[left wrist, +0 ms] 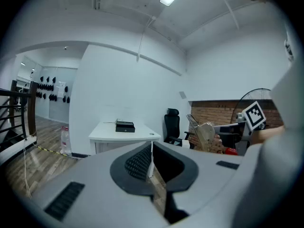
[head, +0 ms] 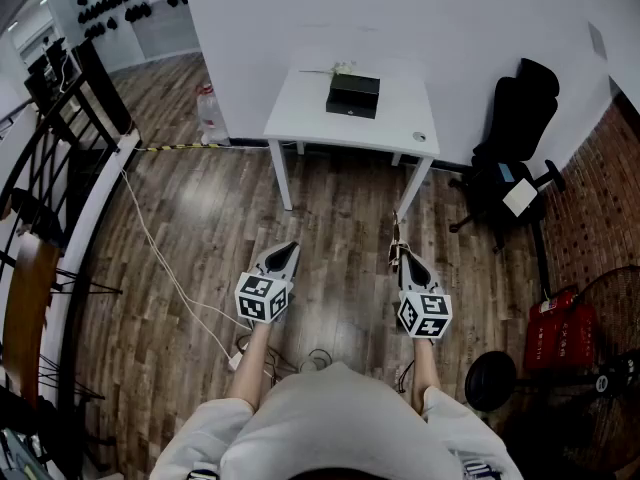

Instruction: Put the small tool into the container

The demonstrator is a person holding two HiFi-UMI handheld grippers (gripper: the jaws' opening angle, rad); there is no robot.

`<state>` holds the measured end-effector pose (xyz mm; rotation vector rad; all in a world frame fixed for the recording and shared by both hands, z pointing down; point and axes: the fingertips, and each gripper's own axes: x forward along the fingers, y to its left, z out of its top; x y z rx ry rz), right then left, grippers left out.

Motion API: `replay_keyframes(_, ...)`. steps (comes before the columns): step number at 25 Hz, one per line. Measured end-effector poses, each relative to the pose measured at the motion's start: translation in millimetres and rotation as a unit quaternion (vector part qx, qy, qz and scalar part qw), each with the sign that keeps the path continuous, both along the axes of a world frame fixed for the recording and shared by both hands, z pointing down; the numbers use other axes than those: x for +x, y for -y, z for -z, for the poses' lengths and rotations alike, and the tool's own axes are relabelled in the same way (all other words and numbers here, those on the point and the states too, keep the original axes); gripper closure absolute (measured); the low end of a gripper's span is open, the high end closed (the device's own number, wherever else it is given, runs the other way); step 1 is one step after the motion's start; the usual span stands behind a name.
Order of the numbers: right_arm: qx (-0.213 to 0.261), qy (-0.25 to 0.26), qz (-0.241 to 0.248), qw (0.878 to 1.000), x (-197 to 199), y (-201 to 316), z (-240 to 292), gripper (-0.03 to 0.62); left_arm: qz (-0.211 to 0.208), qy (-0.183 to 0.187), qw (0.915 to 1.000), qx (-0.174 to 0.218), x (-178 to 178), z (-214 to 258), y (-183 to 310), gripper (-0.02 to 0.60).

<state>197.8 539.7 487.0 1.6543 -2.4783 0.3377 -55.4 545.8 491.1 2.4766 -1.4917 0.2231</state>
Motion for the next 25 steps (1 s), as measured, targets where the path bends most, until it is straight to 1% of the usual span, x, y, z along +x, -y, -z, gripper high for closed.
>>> replay_keyframes(11,0.000,0.008,0.013,1.000,11.6,-3.4,-2.4,0.591,0.003,0.006,1.0000,0.002,20.0,3.2,-7.8,0.566)
replay_keyframes(17,-0.003,0.007,0.026,1.000,16.9,-2.5,-8.7,0.591,0.004,0.010,0.9999,-0.004,34.4,-6.4,-13.3,0.565)
replay_keyframes(20,-0.006,0.005,0.028,1.000,23.2,3.2,-12.2,0.591,0.006,0.009,0.9999,-0.011,40.7,-13.2,-10.4,0.566)
replay_keyframes(25,-0.009,0.005,0.025,1.000,30.3,17.5,-14.6,0.591,0.003,0.009,0.9999,-0.011,47.3,-14.9,4.3,0.566)
